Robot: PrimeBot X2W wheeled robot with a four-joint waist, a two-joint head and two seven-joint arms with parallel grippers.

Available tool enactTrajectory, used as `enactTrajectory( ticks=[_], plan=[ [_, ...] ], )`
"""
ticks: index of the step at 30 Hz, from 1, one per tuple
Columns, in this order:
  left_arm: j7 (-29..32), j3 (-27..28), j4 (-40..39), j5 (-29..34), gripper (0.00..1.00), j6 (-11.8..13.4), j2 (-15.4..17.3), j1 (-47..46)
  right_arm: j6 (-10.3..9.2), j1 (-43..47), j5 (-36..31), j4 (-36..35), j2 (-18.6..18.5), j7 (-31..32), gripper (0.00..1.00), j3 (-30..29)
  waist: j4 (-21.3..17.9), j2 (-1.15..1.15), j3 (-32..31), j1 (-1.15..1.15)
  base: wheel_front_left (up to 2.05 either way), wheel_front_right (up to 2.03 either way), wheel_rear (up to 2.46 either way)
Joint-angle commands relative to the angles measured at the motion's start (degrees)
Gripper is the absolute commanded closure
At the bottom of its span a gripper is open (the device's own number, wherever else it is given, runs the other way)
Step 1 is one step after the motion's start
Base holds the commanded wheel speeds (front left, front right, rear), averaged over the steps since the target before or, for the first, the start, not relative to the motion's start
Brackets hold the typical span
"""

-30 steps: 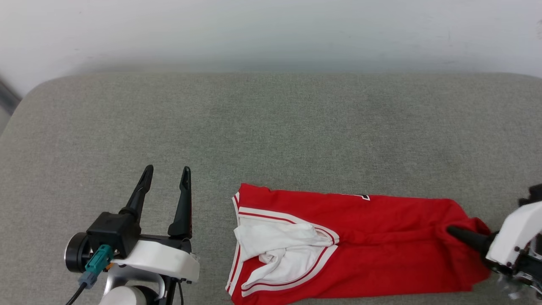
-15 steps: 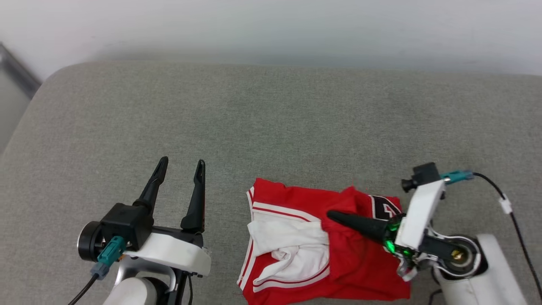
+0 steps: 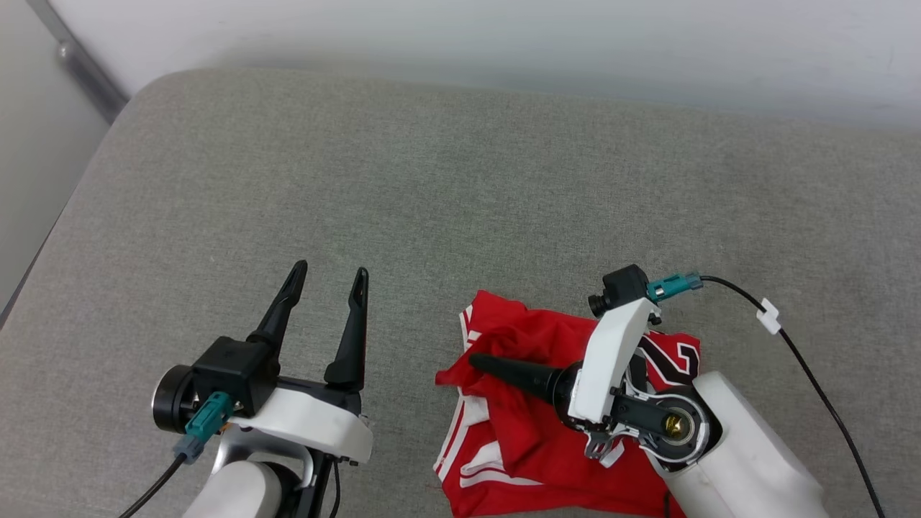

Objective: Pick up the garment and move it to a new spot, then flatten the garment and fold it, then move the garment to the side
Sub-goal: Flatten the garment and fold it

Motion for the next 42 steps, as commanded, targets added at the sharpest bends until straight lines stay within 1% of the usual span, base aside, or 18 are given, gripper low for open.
enactTrajectory(
  ticks=[1, 5, 7, 8, 10, 12, 15, 19, 23, 26, 28, 31, 36, 38, 42],
  plan=[
    [-0.37, -0.05, 0.25, -0.22, 0.0, 0.02, -0.11, 0.13, 0.02, -1.44, -0.79, -0.5, -0.63, -0.55, 0.0, 1.08, -0.1, 0.0, -0.24, 0.0, 0.0, 0.0, 0.0],
    [-0.53, 0.16, 0.69, -0.29, 0.0, 0.36, 0.13, 0.76, 0.02, -2.55, -3.12, -3.78, -3.35, -2.54, 0.0, 4.47, -0.96, 0.0, -1.07, 0.0, 0.0, 0.0, 0.0],
    [-0.52, 0.18, 0.75, -0.38, 0.0, 0.53, 0.25, 1.0, 0.01, -3.22, -5.96, -6.29, -5.76, -4.89, 0.0, 6.51, -1.55, 0.0, -1.5, 0.0, 0.0, 0.0, 0.0],
    [-0.51, 0.23, 0.74, -0.4, 0.0, 0.76, 0.33, 1.1, 0.01, -3.42, -8.08, -7.27, -7.16, -6.89, 0.0, 7.16, -1.91, 0.0, -1.72, 0.0, 0.0, 0.0, 0.0],
    [-0.52, 0.43, 0.69, -0.46, 0.0, 1.05, 0.46, 1.41, 0.01, -3.93, -14.87, -8.04, -10.81, -11.87, 0.0, 8.45, -2.64, 0.0, -2.19, 0.0, 0.0, 0.0, 0.0],
    [-0.68, 0.8, 0.71, -0.78, 0.0, 1.35, 0.62, 2.07, 0.01, -3.64, -20.85, -7.63, -12.88, -16.53, 0.0, 8.41, -3.57, 0.0, -2.77, 0.0, 0.0, 0.0, 0.0],
    [-0.88, 1.37, 0.54, -0.97, 0.0, 1.86, 0.99, 2.8, 0.0, -2.54, -28.15, -5.11, -15.94, -21.46, 0.0, 5.06, -5.03, 0.0, -3.35, 0.0, 0.0, 0.0, 0.0],
    [-0.96, 2.0, 0.58, -1.67, 0.0, 2.26, 1.32, 3.73, 0.01, -0.08, -34.25, -3.3, -17.64, -25.93, 0.0, -1.25, -6.62, 0.0, -3.84, 0.0, 0.0, 0.0, 0.0],
    [-1.32, 2.98, 1.2, -2.31, 0.0, 2.45, 1.68, 4.47, 0.01, 3.51, -40.05, -5.58, -18.79, -31.21, 0.0, -9.11, -7.79, 0.0, -4.35, 0.0, 0.0, 0.0, 0.0],
    [-1.55, 3.41, 1.29, -2.29, 0.0, 3.05, 2.02, 5.05, 0.0, 7.2, -44.1, -9.89, -17.84, -35.83, 0.0, -14.93, -8.41, 0.0, -4.83, 0.0, 0.0, 0.0, 0.0],
    [-1.64, 3.62, 1.32, -2.13, 0.0, 3.46, 2.28, 5.54, 0.01, 10.18, -46.9, -13.63, -16.33, -38.2, 0.0, -18.48, -8.61, 0.0, -5.21, 0.0, 0.0, 0.0, 0.0],
    [-1.89, 3.8, 1.71, -2.36, 0.0, 3.8, 2.52, 6.52, 0.01, 15.05, -50.8, -19.55, -13.4, -40.09, 0.0, -22.51, -8.81, 0.0, -6.21, 0.0, 0.0, 0.0, 0.0],
    [-2.28, 4.11, 2.2, -2.64, 0.0, 3.92, 3.15, 8.34, 0.0, 23.47, -55.4, -28.97, -8.37, -39.31, 0.0, -25.77, -8.49, 0.0, -7.71, 0.0, 0.0, 0.0, 0.0],
    [-2.53, 4.06, 2.31, -2.72, 0.0, 3.62, 3.41, 8.91, 0.0, 26.71, -57.01, -31.95, -6.54, -38.51, 0.0, -26.66, -8.22, 0.0, -8.37, 0.0, 0.0, 0.0, 0.0],
    [-2.81, 3.93, 2.84, -2.79, 0.0, 3.26, 4.14, 10.52, 0.0, 31.95, -58.96, -37.25, -3.9, -36.15, 0.0, -27.31, -8.07, 0.0, -9.91, 0.0, 0.0, 0.0, 0.0]
  ],
)
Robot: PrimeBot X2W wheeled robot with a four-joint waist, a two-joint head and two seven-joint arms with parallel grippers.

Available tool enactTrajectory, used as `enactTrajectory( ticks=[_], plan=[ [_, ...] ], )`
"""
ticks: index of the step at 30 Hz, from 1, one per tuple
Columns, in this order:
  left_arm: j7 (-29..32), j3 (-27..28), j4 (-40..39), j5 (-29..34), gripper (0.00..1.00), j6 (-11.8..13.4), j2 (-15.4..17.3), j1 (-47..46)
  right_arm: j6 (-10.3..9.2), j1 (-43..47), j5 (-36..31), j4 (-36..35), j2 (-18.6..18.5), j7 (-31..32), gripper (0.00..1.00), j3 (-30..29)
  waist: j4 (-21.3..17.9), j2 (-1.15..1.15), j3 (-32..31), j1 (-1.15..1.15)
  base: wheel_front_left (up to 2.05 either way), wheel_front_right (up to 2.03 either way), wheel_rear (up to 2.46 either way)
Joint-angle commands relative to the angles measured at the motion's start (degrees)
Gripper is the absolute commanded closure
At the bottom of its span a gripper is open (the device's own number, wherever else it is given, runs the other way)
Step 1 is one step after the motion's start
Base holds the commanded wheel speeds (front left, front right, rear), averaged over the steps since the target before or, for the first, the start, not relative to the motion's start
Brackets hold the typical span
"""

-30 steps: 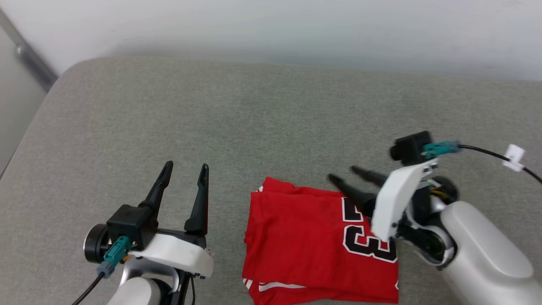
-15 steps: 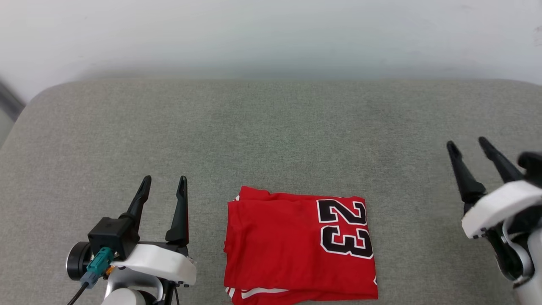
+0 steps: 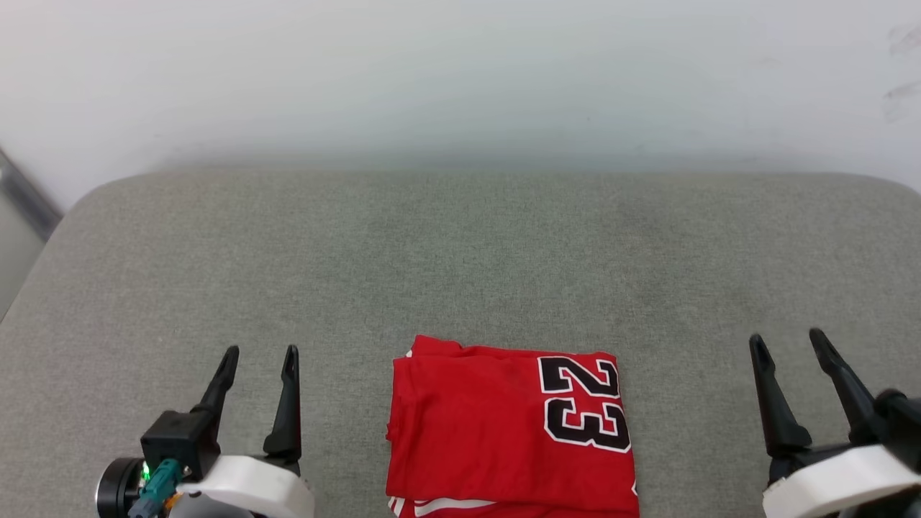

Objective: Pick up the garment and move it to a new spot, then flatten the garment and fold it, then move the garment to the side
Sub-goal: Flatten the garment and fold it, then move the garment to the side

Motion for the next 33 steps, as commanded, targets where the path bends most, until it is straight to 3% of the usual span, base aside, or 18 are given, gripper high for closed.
enactTrajectory(
  ticks=[1, 10, 18, 23, 27, 33],
  plan=[
    [-0.35, -0.16, 0.29, -0.23, 0.0, -0.25, 0.37, 1.28, -0.02, 2.1, -0.74, -2.07, 0.8, 0.85, 0.0, -0.7, 0.08, 0.0, -0.78, 0.0, 0.0, 0.0, 0.0],
    [-0.89, -0.34, 1.03, -0.66, 0.0, -0.43, -0.14, 1.87, -0.02, 5.08, -1.59, -6.73, 2.64, 3.35, 0.0, -1.36, -0.25, 0.0, -0.96, 0.0, 0.0, 0.0, 0.0],
    [-1.35, -0.01, 1.5, -1.23, 0.0, -0.61, -0.6, 0.83, -0.02, 4.85, -1.34, -6.64, 2.94, 5.2, 0.0, -2.39, -0.38, 0.0, -0.58, 0.0, 0.0, 0.0, 0.0],
    [-1.98, 1.01, 1.23, -1.24, 0.0, -0.29, -1.23, -0.05, -0.02, 4.11, 4.36, -2.9, 1.17, 10.58, 0.0, -6.78, -0.28, 0.0, 0.06, 0.0, 0.0, 0.0, 0.0],
    [-2.39, 1.5, 1.08, -0.76, 0.0, -0.48, -1.75, -0.94, -0.01, 1.93, 12.77, 4.24, -2.29, 18.72, 0.0, -11.67, 0.71, 0.0, 0.96, 0.0, 0.0, 0.0, 0.0],
    [-2.59, 0.81, 0.66, 0.39, 0.0, -1.47, -2.68, -3.36, -0.01, -0.94, 24.73, 14.25, -5.69, 32.98, 0.0, -13.33, 4.0, 0.0, 2.78, 0.0, 0.0, 0.0, 0.0]
  ],
)
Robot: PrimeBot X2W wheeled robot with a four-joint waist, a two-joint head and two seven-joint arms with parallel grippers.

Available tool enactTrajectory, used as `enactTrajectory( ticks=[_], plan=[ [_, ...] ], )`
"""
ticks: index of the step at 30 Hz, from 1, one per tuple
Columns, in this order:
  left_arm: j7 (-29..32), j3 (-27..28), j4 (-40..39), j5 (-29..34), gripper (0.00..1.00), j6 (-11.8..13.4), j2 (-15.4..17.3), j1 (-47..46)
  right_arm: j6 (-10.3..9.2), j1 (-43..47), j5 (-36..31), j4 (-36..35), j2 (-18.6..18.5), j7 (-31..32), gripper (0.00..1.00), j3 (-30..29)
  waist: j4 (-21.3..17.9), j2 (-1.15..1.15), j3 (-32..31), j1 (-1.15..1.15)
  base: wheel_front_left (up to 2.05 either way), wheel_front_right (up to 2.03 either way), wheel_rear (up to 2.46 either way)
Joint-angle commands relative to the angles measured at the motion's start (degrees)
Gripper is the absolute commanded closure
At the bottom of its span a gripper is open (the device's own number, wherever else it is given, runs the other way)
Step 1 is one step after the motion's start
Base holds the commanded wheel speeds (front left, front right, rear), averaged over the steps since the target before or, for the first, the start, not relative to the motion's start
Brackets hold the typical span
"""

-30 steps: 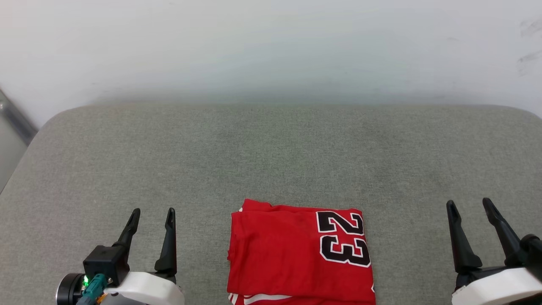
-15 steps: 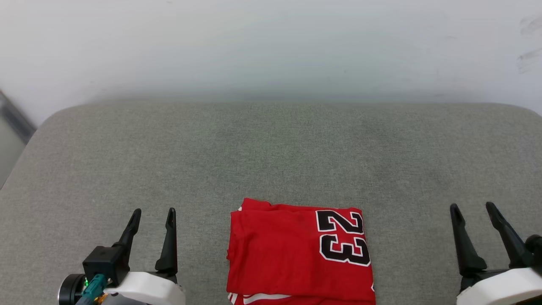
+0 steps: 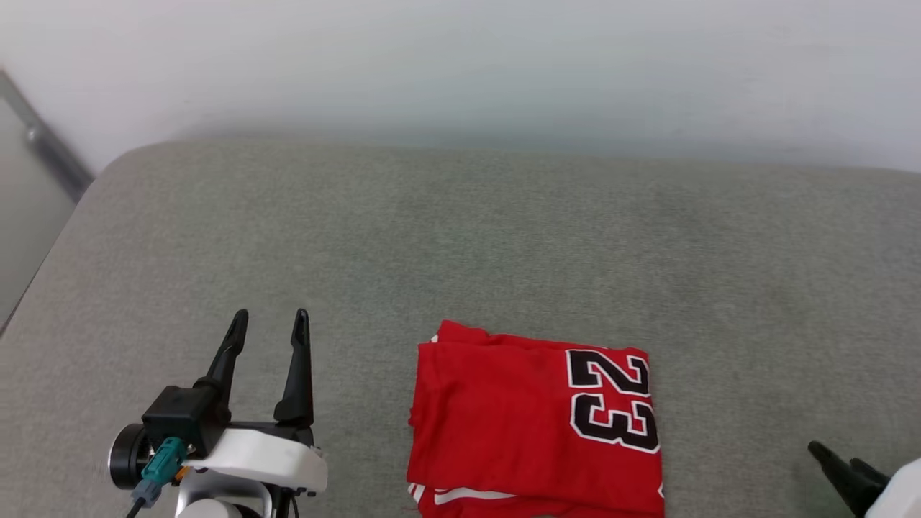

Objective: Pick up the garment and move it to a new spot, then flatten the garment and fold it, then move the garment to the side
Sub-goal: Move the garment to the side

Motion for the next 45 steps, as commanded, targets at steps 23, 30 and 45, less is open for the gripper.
enactTrajectory(
  ticks=[23, 30, 45],
  plan=[
    [-0.54, -0.66, 2.11, 2.13, 0.0, -2.47, -3.37, -4.56, -0.01, -14.86, 21.95, 14.39, 4.36, 10.84, 1.0, 12.95, 8.25, 0.0, 5.58, 0.0, 0.0, 0.0, 0.0],
    [-0.49, 0.13, 1.62, 2.29, 0.0, -2.29, -2.24, -2.31, -0.01, -16.01, 10.81, 13.4, -1.87, 4.14, 1.0, 22.58, 2.93, 0.0, 2.16, 0.0, 0.0, 0.0, 0.0],
    [0.62, -0.58, -2.54, 3.75, 0.0, -2.48, -0.74, -5.33, -0.01, -27.98, -5.46, 20.01, -7.08, -1.57, 1.0, 31.05, -17.6, 0.0, 8.3, 0.0, 0.0, 0.0, 0.0]
  ],
)
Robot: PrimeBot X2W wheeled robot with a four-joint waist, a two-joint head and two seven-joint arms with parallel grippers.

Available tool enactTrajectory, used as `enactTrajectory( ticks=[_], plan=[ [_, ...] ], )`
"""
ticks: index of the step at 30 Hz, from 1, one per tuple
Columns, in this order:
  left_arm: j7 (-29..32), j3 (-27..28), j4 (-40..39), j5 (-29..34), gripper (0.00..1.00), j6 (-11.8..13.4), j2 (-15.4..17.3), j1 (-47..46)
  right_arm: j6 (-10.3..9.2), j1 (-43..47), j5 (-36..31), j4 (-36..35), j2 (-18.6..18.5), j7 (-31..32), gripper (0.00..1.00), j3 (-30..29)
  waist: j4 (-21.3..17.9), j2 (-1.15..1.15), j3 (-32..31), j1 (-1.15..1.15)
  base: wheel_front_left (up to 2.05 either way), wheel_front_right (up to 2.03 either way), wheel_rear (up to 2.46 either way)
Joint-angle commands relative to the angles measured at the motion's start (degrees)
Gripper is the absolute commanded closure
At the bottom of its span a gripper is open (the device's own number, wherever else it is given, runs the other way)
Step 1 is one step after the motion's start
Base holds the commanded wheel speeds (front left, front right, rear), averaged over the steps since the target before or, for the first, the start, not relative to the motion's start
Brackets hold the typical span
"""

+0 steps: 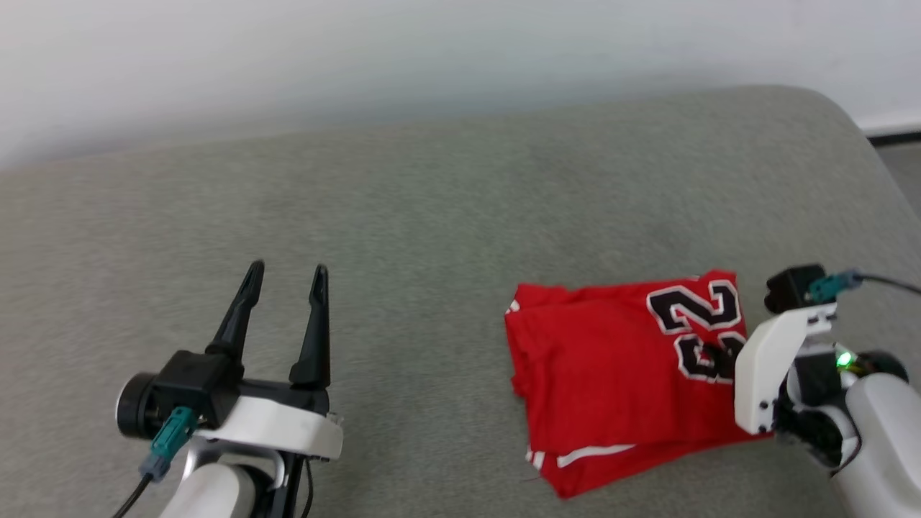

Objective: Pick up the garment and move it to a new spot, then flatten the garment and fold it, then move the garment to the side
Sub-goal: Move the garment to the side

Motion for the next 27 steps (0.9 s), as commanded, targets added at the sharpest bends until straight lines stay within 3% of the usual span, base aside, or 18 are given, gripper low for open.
enactTrajectory(
  ticks=[1, 7, 16, 26, 27],
  plan=[
    [0.42, -0.28, -0.73, 0.62, 0.0, -0.32, 0.28, -2.18, -0.02, -2.87, -0.8, 1.29, -0.79, -1.51, 1.0, -0.1, -6.64, 0.0, 5.33, 0.0, 0.0, 0.0, 0.0],
    [2.19, -1.3, -2.75, 2.88, 0.0, -1.73, 1.49, -9.03, -0.03, -10.94, -3.62, 6.63, -3.67, -8.58, 1.0, -3.01, -9.96, 0.0, 13.03, 0.0, 0.0, 0.0, 0.0],
    [4.94, -3.41, -5.4, 5.99, 0.0, -3.45, 2.42, -18.35, -0.03, -22.16, -9.68, 15.5, -8.95, -18.95, 1.0, -14.25, -8.65, 0.0, 24.46, 0.0, 0.0, 0.0, 0.0],
    [6.13, -4.56, -5.93, 7.33, 0.0, -4.33, 2.52, -22.86, -0.03, -27.69, -17.13, 26.21, -6.96, -28.53, 1.0, -26.27, -6.95, 0.0, 29.57, 0.0, 0.0, 0.0, 0.0],
    [6.15, -4.69, -5.78, 7.35, 0.0, -4.44, 2.46, -23.07, -0.03, -28.1, -18.17, 27.47, -6.7, -29.49, 0.62, -27.35, -6.75, 0.0, 29.68, 0.0, 0.0, 0.0, 0.0]
  ],
)
